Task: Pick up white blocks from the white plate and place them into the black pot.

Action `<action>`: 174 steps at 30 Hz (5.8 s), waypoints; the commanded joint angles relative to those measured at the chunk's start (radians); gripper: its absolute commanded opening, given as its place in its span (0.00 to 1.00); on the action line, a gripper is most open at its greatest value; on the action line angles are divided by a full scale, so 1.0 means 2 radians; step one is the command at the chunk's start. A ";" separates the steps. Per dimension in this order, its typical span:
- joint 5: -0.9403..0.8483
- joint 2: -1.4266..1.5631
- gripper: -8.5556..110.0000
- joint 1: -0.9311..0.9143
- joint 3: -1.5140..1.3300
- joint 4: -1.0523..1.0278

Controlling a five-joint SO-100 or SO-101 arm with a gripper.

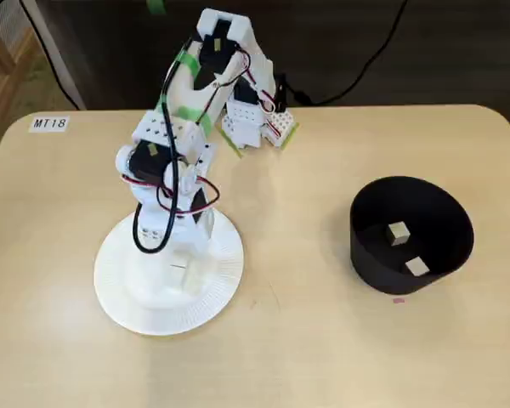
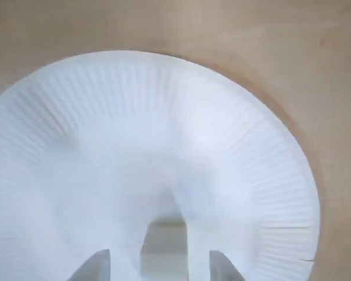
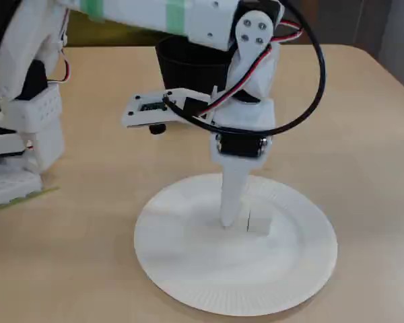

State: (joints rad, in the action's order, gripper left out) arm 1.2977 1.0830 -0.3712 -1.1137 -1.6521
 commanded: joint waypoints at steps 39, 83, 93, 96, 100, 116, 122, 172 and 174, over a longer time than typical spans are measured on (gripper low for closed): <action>-0.152 0.044 0.05 -0.066 0.153 -0.003; -0.851 0.152 0.05 0.521 0.096 -0.004; -0.872 0.125 0.05 0.521 0.084 -0.004; -0.874 0.127 0.12 0.519 0.083 -0.005; -0.892 0.143 0.30 0.519 0.081 -0.004; -0.775 0.229 0.05 0.293 0.074 -0.002; -0.782 0.199 0.05 0.136 0.036 0.000; -0.844 0.105 0.28 -0.018 -0.156 0.247; -0.838 0.096 0.27 -0.017 -0.150 0.248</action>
State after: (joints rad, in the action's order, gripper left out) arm -0.3958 1.2763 -0.4034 -1.4650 -1.1674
